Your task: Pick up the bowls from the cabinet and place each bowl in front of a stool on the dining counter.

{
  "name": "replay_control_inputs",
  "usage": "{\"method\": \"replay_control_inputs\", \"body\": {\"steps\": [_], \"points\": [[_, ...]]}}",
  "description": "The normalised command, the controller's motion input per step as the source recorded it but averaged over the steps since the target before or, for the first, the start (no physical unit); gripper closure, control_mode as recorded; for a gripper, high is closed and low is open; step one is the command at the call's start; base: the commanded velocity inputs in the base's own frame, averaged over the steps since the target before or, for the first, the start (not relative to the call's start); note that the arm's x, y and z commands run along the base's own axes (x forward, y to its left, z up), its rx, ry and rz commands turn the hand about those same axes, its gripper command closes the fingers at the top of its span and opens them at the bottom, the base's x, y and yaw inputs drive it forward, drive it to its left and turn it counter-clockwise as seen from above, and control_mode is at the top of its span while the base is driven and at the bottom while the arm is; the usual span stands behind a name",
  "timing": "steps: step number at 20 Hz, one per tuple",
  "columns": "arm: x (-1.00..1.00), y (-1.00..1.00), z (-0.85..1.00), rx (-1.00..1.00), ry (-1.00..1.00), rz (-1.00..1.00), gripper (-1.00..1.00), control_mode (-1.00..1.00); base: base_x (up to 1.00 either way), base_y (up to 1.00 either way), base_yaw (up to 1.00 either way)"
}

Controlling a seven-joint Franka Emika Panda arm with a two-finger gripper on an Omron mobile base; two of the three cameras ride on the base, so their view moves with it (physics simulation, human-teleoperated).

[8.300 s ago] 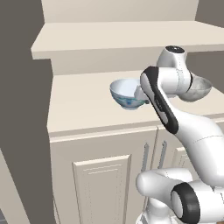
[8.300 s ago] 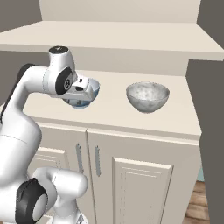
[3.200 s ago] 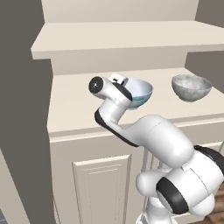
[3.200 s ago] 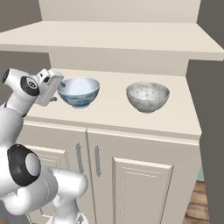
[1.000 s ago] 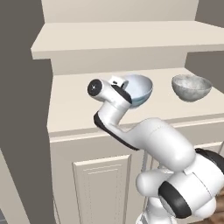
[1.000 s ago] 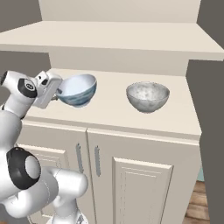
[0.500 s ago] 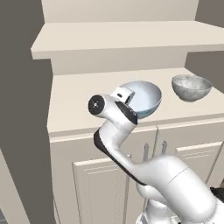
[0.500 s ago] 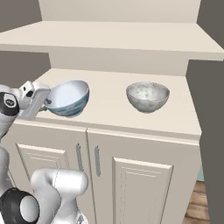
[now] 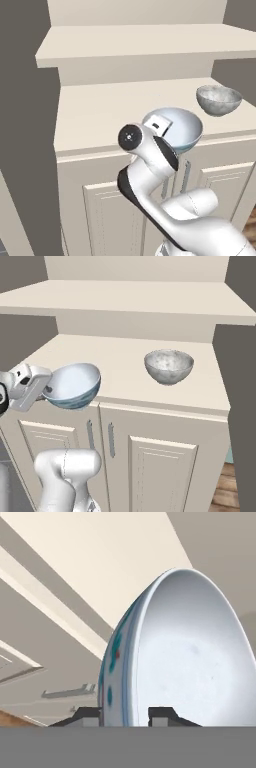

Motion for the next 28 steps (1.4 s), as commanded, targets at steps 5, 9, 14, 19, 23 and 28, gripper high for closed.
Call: {"method": "replay_control_inputs", "body": {"steps": [5, 9, 14, 19, 23, 28], "points": [[-0.56, -0.25, 0.0, 0.18, 0.0, 0.0, 1.0, -1.0, 0.0, 0.0, 0.0], [-0.29, -0.35, 0.0, 0.18, 0.0, 0.0, 1.0, -1.0, 0.0, 0.0, 0.0], [-0.08, -0.05, 0.0, 0.18, 0.0, 0.0, 1.0, -1.0, 0.0, 0.0, 0.0], [0.0, 0.0, -0.05, 0.06, 0.06, 0.0, 1.0, -1.0, 0.0, 0.0, 0.0], [0.0, 0.0, -0.29, 0.0, 0.02, 0.0, 1.0, -1.0, 0.0, 0.0, 0.0], [0.0, 0.0, -0.34, -0.04, 0.04, 0.0, 1.0, -1.0, 0.0, 0.0, 0.0]]}}
